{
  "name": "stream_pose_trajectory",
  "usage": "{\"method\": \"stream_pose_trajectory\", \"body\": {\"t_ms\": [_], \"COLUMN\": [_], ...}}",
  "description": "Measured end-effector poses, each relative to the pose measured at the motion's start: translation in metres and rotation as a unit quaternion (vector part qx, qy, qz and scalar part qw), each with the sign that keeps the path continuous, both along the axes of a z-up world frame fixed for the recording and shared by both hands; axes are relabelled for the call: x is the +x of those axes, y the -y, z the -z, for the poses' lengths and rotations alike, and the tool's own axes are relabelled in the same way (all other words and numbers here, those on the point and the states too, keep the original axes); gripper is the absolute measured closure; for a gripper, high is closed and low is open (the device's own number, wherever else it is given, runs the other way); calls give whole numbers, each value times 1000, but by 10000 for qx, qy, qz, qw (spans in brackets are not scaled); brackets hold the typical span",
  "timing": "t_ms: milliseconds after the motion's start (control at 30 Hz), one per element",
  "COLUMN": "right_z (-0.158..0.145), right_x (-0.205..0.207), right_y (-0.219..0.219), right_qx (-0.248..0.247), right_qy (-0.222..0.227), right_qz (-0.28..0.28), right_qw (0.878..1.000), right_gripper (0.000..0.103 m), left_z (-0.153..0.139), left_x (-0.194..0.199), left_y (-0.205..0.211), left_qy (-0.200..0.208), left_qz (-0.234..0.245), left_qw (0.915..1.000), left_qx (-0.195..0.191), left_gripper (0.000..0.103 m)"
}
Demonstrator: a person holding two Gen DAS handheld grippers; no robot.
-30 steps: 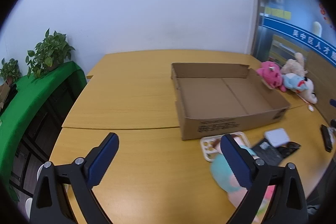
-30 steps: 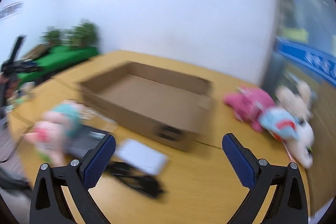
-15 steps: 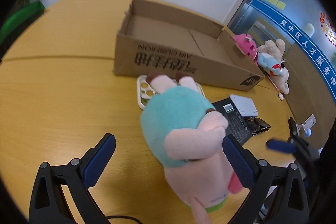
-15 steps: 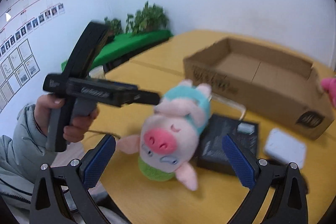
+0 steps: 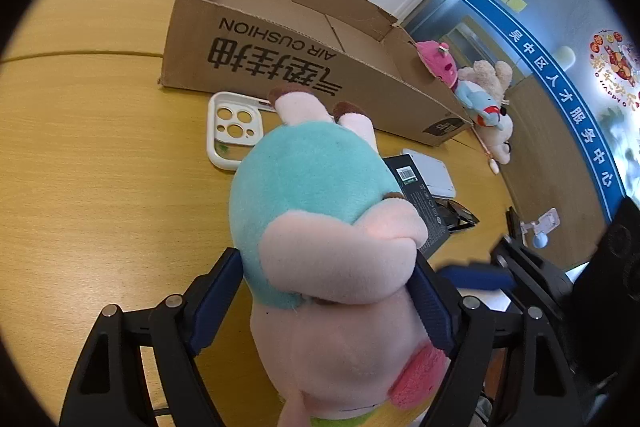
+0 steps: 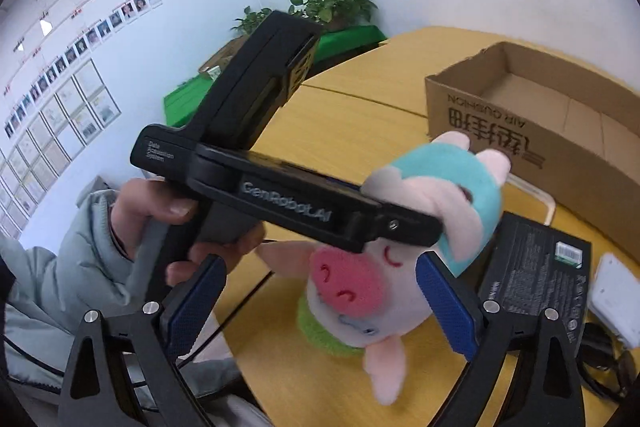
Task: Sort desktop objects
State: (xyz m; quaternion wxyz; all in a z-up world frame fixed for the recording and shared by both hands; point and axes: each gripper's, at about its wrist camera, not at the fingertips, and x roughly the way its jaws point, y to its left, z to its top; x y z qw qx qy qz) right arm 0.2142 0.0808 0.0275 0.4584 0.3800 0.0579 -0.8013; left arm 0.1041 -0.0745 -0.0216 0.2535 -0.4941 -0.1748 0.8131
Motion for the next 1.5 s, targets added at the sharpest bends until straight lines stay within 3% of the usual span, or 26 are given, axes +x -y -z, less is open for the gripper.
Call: {"method": "stream_pose_trajectory", "body": {"t_ms": [67, 200, 333, 400, 567, 667, 800, 933, 1133, 1333, 1433, 1500], "right_z": [12, 43, 44, 37, -10, -52, -107, -156, -234, -286, -281, -274], "right_x": [-11, -28, -26, -30, -45, -61, -83, -112, -163, -226, -280, -302], "right_y": [0, 0, 5, 6, -2, -10, -23, -32, -36, -28, 2, 1], "right_qx": [254, 429, 459, 374, 217, 224, 213, 189, 2, -187, -149, -199], "right_qy": [36, 738, 676, 680, 294, -292, -1034, -1643, -2383, -2577, -2492, -2285], "right_qz": [231, 331, 229, 191, 105, 158, 337, 376, 277, 203, 128, 107], "right_qw": [9994, 9958, 9964, 9968, 9993, 9992, 9938, 9855, 9708, 9658, 9682, 9733], "right_gripper": [5, 13, 19, 21, 21, 21, 21, 20, 20, 19, 19, 19], "left_z": [1, -1, -8, -19, -74, -117, -172, -225, -299, -334, -327, -311], "left_x": [-2, -2, -4, -4, -20, -38, -67, -89, -134, -193, -224, -247], "left_y": [0, 0, 9, 7, -6, -17, -29, -38, -33, -19, -12, -6], "left_qy": [25, 83, 163, 15, -657, -1229, -1926, -2656, -3429, -3465, -3311, -3086], "left_qz": [16, 110, 103, 73, 134, 295, 423, 459, 318, 117, 28, -41], "left_qw": [10000, 9999, 9997, 9999, 9977, 9920, 9803, 9630, 9388, 9378, 9436, 9512], "left_qx": [72, 49, 135, 112, 75, 43, 107, -37, 47, 145, 27, -46], "left_gripper": [26, 33, 38, 38, 38, 38, 38, 38, 38, 38, 38, 38]}}
